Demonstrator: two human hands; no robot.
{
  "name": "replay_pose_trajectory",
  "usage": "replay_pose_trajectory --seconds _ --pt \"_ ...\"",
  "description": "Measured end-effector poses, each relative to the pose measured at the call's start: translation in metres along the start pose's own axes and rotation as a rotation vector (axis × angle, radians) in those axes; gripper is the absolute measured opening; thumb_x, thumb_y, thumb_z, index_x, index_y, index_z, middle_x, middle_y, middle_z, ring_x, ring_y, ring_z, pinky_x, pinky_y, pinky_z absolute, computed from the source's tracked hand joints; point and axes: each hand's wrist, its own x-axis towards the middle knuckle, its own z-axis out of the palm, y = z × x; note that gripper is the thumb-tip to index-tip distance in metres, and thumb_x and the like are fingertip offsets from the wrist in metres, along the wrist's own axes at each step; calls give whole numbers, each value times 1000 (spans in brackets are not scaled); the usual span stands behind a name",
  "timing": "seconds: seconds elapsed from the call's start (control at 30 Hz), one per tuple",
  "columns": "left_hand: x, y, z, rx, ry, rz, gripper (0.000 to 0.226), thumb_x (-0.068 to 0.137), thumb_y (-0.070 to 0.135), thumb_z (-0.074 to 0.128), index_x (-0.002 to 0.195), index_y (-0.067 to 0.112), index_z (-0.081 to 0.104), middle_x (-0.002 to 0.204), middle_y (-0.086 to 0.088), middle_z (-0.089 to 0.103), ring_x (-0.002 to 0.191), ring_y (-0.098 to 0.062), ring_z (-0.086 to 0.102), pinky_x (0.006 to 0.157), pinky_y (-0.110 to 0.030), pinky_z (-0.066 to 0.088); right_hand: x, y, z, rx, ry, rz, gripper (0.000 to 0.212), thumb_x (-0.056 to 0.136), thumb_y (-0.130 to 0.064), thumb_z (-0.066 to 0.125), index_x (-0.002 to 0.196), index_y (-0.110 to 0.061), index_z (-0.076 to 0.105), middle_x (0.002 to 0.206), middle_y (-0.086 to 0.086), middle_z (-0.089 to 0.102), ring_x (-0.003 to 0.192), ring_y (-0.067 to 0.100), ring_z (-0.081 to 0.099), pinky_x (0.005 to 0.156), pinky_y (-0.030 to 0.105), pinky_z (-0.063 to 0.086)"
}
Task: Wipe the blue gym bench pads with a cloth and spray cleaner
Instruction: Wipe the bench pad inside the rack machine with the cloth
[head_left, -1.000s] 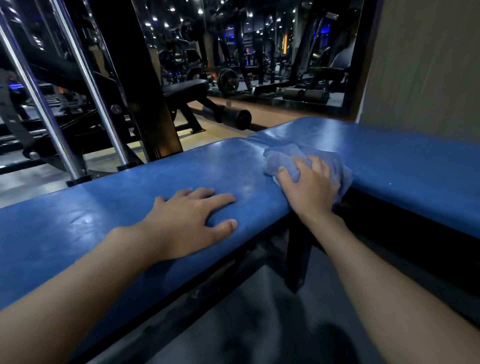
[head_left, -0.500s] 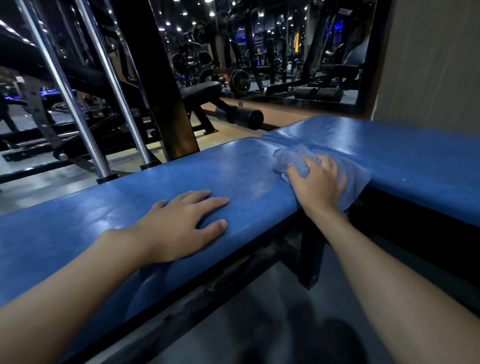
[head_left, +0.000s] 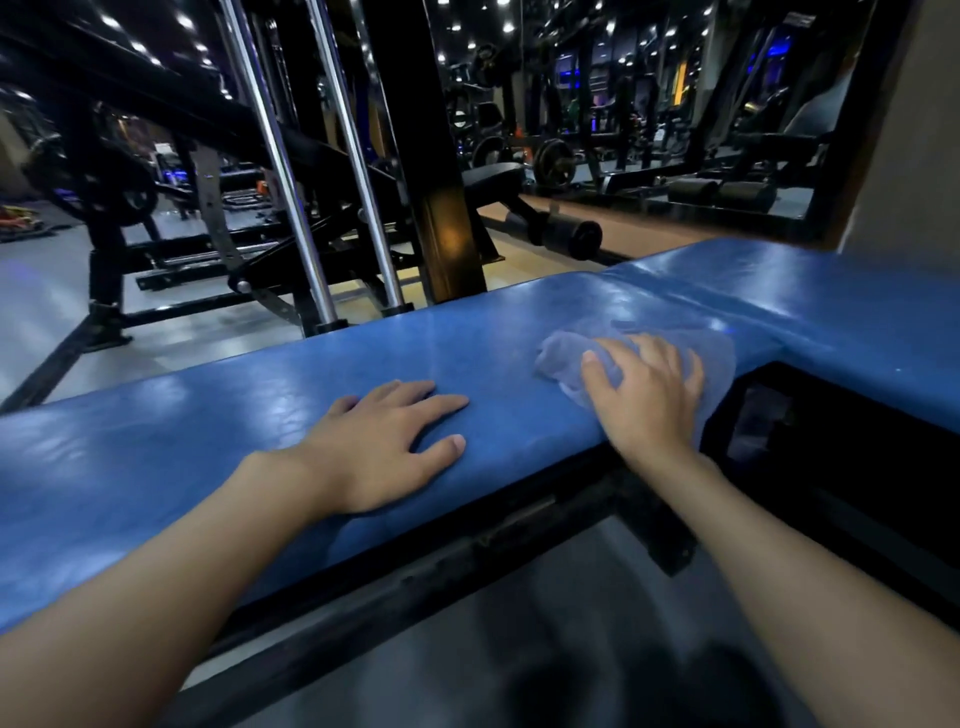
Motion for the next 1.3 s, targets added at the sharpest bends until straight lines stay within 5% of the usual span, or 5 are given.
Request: replay_pose_trajectory --seconds 0.2,0.57,0.73,0.93,1.3 --pt "-38 -30 2 16 11 -53 83 75 82 4 152 53 16 164 15 16 152 -12 12 121 -46 13 -18 -34 4 22 38 176 54 83 -52 35 110 -23 72 126 7 59 131 26 44 114 58 16" --pt "-102 -79 6 -3 59 -187 94 67 91 -1 151 53 19 163 15 19 151 -8 12 120 -45 16 -83 -114 0 -10 11 -198 43 88 -47 39 106 -25 71 105 6 65 108 30 58 104 58 30" --pt "-133 -100 10 15 86 -249 111 55 96 -16 151 53 18 162 14 20 150 -10 15 118 -46 18 -67 -100 0 -36 -18 -76 50 87 -48 35 108 -21 72 107 11 66 113 32 55 105 58 27" --pt "-164 -117 10 5 129 -309 89 70 80 -2 151 52 22 162 14 21 149 -9 15 117 -43 16 -112 -167 1 39 -29 -79 41 85 -44 42 105 -23 70 106 7 63 115 29 55 109 57 21" --pt "-264 -163 16 -6 196 -521 88 74 82 2 149 47 32 158 13 32 146 -9 25 115 -35 19 -188 -303 -28 -30 -536 -416 54 95 -53 21 122 -23 57 126 13 55 123 32 43 108 63 16"
